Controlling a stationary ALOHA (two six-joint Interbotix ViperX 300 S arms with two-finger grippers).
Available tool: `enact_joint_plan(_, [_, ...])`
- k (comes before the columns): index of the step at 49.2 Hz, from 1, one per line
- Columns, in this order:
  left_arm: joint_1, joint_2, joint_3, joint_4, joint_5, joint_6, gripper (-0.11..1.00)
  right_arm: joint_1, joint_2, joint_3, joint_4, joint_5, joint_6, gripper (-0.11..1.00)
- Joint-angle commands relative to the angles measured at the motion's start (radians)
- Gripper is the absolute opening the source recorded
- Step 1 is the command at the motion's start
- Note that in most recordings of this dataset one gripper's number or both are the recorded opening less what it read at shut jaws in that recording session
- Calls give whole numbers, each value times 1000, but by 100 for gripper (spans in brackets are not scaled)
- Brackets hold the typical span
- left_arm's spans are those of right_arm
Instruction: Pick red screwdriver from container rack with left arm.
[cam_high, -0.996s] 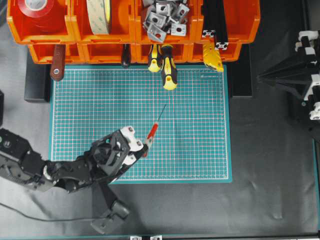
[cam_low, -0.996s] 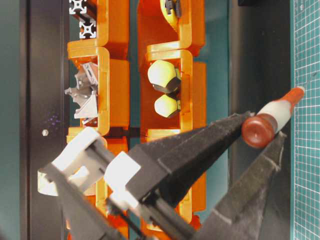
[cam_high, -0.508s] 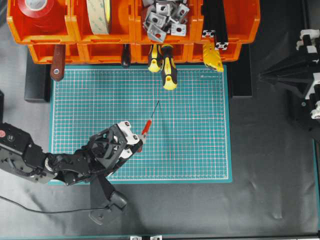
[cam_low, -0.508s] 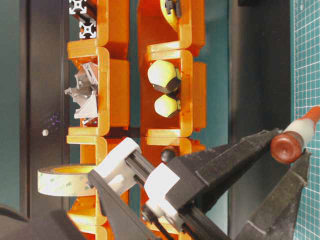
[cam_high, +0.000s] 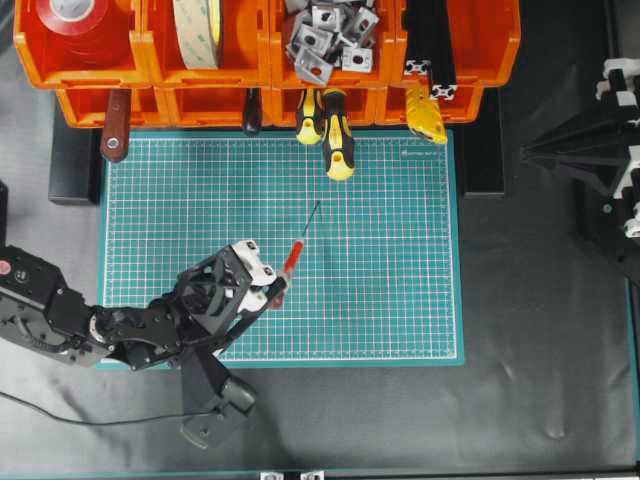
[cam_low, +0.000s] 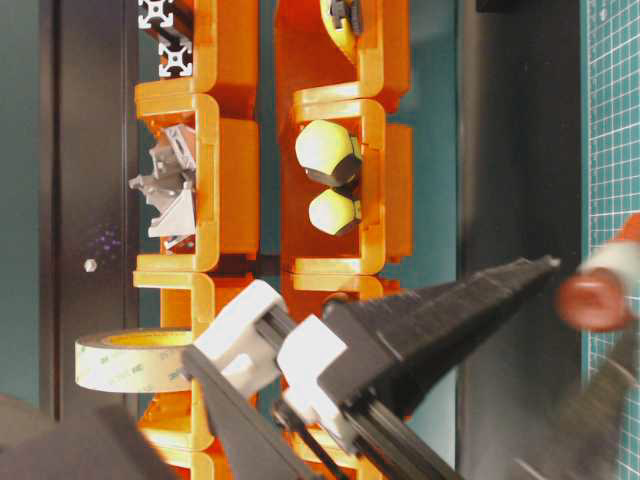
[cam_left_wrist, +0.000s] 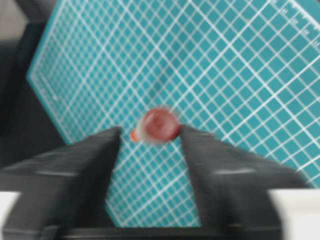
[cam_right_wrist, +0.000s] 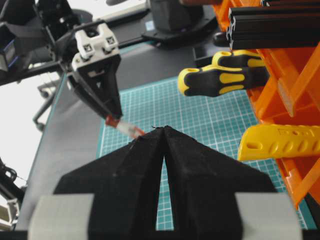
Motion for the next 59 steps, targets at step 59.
enact_joint_plan(59, [-18,-839,336,-3,-112,-753,84,-3,6,-35,-2,-25,-6,0])
